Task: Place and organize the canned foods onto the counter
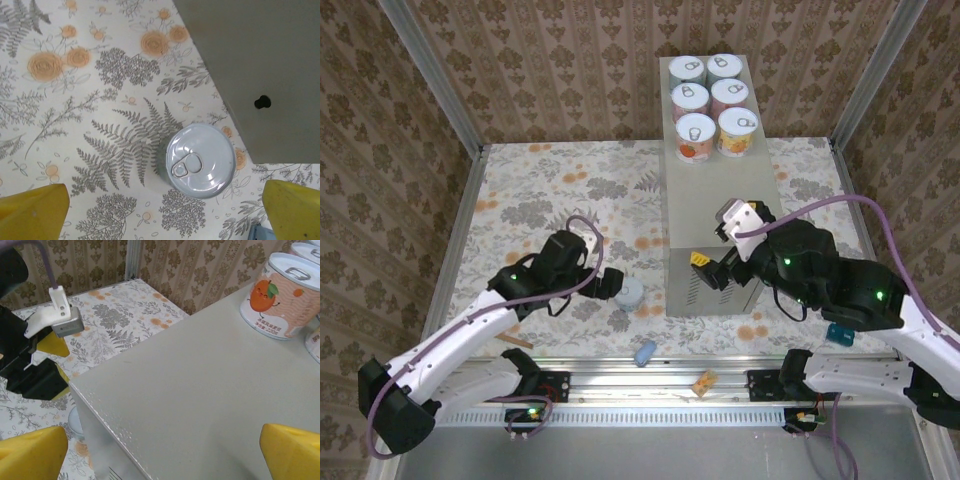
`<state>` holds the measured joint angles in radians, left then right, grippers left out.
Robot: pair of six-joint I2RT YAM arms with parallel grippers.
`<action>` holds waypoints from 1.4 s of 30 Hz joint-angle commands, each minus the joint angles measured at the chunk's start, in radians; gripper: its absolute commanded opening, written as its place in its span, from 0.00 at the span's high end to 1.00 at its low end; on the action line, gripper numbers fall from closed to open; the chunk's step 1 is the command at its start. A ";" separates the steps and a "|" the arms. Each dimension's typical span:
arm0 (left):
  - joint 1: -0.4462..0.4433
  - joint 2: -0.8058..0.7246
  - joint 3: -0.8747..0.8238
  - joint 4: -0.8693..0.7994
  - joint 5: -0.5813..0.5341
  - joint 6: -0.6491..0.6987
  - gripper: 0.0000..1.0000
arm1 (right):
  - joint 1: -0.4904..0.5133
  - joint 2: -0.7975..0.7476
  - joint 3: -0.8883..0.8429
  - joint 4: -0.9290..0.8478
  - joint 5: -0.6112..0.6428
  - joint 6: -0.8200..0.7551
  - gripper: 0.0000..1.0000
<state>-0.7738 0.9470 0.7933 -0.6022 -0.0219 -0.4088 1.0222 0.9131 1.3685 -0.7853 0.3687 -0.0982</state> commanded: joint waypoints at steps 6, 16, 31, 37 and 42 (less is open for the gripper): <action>-0.034 -0.012 -0.071 -0.005 -0.055 -0.140 0.00 | 0.017 0.055 0.056 0.001 -0.113 0.003 0.00; -0.067 0.115 -0.059 -0.034 -0.050 -0.258 0.00 | 0.088 0.124 0.099 -0.071 -0.147 -0.021 0.00; -0.173 0.346 -0.003 0.084 -0.044 -0.149 0.00 | 0.109 0.082 0.043 -0.058 -0.113 -0.013 0.00; -0.194 0.431 0.024 0.134 -0.043 -0.112 0.00 | 0.110 0.070 0.030 -0.059 -0.098 -0.008 0.00; -0.198 0.486 0.035 0.155 -0.062 -0.099 0.01 | 0.110 0.063 0.024 -0.058 -0.086 -0.006 0.00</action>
<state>-0.9627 1.4189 0.8001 -0.4652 -0.0662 -0.5419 1.1240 0.9894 1.4052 -0.8391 0.2550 -0.1055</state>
